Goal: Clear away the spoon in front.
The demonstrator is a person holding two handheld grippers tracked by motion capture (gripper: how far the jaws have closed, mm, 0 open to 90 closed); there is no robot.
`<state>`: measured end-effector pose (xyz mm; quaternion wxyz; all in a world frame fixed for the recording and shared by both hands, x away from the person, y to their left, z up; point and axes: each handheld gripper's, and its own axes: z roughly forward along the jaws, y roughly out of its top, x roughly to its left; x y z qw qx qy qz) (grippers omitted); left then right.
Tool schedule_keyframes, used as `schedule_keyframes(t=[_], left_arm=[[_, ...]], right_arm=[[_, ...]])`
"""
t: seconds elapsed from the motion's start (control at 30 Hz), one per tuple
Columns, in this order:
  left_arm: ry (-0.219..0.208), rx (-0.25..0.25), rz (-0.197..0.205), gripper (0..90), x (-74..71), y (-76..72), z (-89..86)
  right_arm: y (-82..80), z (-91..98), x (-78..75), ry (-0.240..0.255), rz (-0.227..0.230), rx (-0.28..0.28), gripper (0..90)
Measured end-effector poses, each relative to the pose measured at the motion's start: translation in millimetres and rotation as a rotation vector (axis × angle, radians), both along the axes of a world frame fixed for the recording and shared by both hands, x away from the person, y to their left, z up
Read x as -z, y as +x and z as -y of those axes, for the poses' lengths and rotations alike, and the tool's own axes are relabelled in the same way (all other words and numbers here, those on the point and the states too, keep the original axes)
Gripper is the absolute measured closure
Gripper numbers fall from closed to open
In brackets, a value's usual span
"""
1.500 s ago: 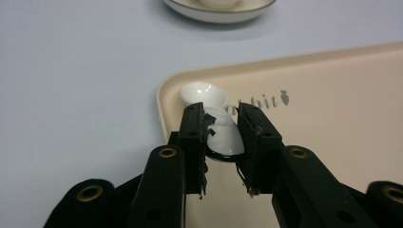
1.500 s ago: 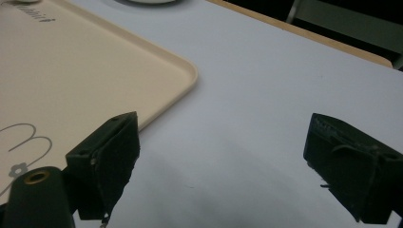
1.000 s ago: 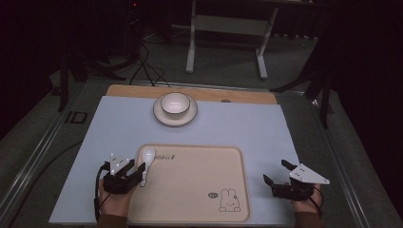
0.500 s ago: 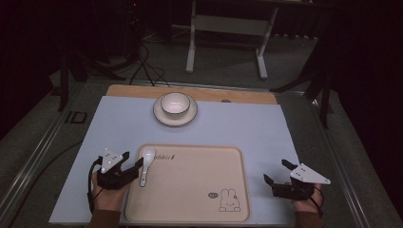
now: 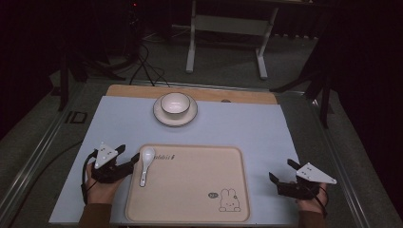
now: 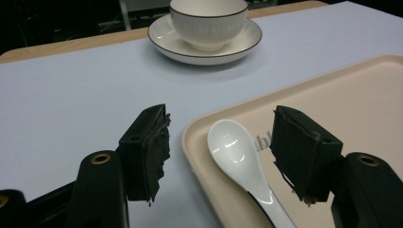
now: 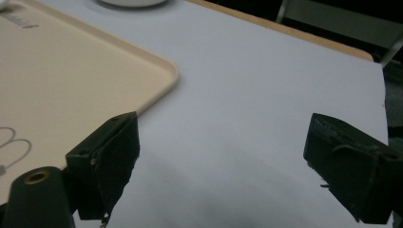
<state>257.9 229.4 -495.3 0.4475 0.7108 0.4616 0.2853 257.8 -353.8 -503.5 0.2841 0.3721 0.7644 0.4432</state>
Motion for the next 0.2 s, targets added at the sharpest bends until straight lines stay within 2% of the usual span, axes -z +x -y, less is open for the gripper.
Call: schedule_keyframes(t=[0.1, 0.2], left_arm=[[0.019, -0.020, -0.007, 37.6, 1.9, 4.8, -5.6], [0.105, -0.084, -0.018, 37.3, 6.4, 12.7, -10.5]], right_arm=[[2.2, 4.9, 2.6, 0.003, -0.019, 0.012, 11.5], [7.3, 8.6, 7.3, 0.014, -0.049, 0.021, 11.5]])
